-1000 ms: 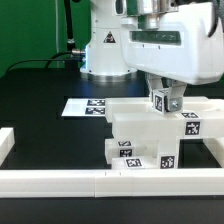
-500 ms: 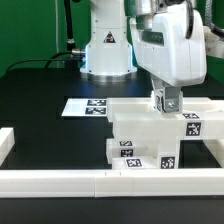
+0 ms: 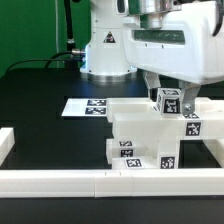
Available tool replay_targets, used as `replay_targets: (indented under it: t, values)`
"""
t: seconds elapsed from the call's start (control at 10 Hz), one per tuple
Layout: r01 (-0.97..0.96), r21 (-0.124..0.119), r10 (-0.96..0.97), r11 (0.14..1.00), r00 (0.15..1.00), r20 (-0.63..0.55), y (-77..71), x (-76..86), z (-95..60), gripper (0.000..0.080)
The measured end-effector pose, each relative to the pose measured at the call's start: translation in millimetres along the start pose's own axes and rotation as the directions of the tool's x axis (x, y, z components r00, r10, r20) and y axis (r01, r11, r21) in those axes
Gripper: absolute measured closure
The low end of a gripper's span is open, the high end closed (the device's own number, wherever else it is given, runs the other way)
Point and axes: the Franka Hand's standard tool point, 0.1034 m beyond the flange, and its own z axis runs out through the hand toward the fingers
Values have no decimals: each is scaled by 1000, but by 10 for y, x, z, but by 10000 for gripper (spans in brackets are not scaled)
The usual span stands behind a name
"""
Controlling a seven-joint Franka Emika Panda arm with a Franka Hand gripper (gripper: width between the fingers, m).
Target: Assemble chair
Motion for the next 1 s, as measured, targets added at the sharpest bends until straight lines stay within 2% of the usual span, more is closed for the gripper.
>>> replay_targets:
  t: [0.1,0.2,0.3,0.6,0.7,0.8,1.0]
  values:
    - [110,-5,-110,994,994,1,8,-1,3,154]
    - [265,-24,-265,964,964,16,42,-22,12,151]
    - [372,-34,-371,928,928,22,52,-28,9,151]
    - [651,-35,-650,758,759,28,50,-25,6,151]
    - [710,-47,-710,703,704,27,35,-30,-7,151]
    - [789,-66,-789,611,614,30,26,-30,-16,151]
    - [878,-86,-878,472,476,41,41,-15,-4,151]
